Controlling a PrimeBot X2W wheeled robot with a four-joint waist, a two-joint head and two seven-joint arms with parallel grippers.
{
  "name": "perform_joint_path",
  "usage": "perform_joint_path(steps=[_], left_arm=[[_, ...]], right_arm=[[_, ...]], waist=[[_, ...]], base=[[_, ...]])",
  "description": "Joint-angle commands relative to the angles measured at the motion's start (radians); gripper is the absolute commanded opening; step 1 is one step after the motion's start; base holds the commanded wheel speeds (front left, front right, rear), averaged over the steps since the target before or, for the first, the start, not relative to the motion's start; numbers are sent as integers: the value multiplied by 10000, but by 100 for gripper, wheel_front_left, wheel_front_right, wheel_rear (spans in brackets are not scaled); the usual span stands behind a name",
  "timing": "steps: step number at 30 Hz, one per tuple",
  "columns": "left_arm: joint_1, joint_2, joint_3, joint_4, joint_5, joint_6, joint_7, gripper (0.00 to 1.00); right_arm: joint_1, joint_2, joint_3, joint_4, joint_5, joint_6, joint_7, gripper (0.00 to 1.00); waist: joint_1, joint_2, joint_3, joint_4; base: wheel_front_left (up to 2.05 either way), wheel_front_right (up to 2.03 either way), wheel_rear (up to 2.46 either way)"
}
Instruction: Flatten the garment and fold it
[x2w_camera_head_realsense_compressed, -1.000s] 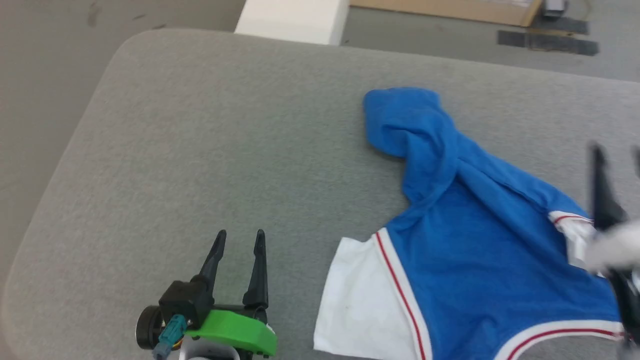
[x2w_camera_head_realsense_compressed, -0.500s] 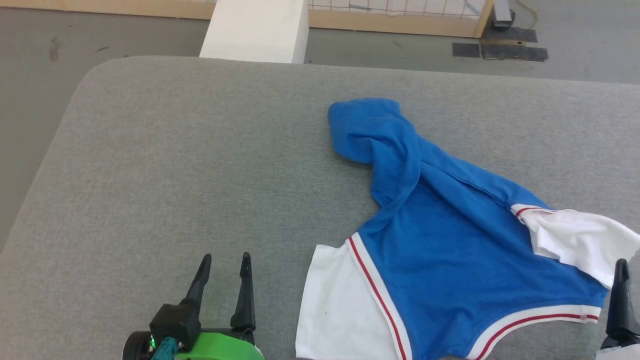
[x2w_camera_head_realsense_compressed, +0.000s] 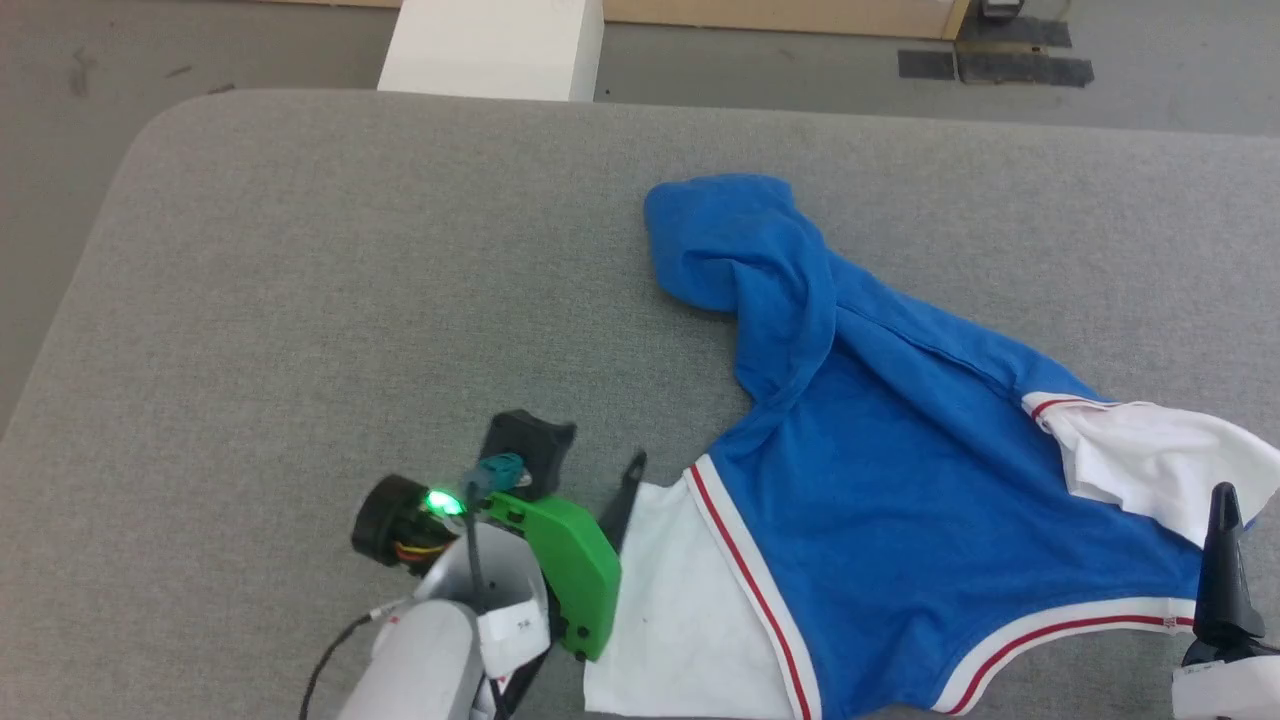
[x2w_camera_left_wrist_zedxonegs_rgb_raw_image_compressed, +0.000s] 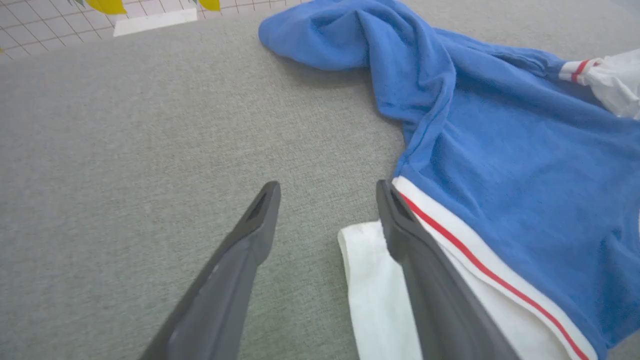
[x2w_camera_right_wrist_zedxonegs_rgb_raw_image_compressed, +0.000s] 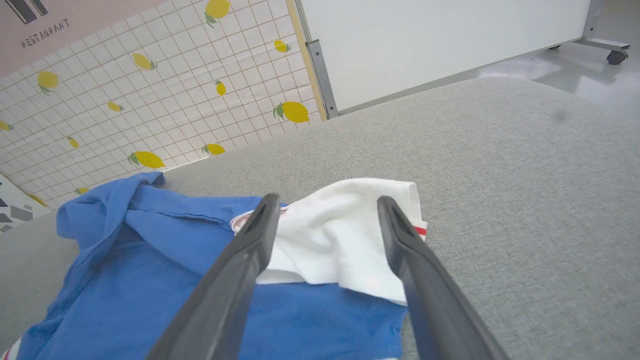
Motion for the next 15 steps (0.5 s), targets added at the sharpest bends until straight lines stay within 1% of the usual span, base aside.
perform_joint_path(steps=[1, 4, 7, 10, 15], left_arm=[[-108, 9, -129, 87, -265, -78, 334, 100], [-12, -56, -346, 254, -597, -143, 1015, 100], [2, -47, -574, 482, -718, -200, 1298, 100], [-86, -46, -811, 893, -755, -258, 1262, 100], [-458, -26, -1433, 2075, -770, -368, 979, 100]], right_arm=[[-156, 2, 31, 31, 88, -13, -8, 100], [-200, 2, 44, 38, 112, -13, -27, 100], [-251, 2, 70, 42, 124, -13, -32, 100], [-296, 2, 102, 50, 129, -13, -25, 100], [-390, 3, 116, 48, 118, -13, 31, 100]], waist=[[0, 0, 159, -65], [0, 0, 319, -112], [0, 0, 445, -166], [0, 0, 497, -214], [0, 0, 536, -270]], base=[[0, 0, 0], [0, 0, 0], [0, 0, 0], [0, 0, 0], [0, 0, 0]])
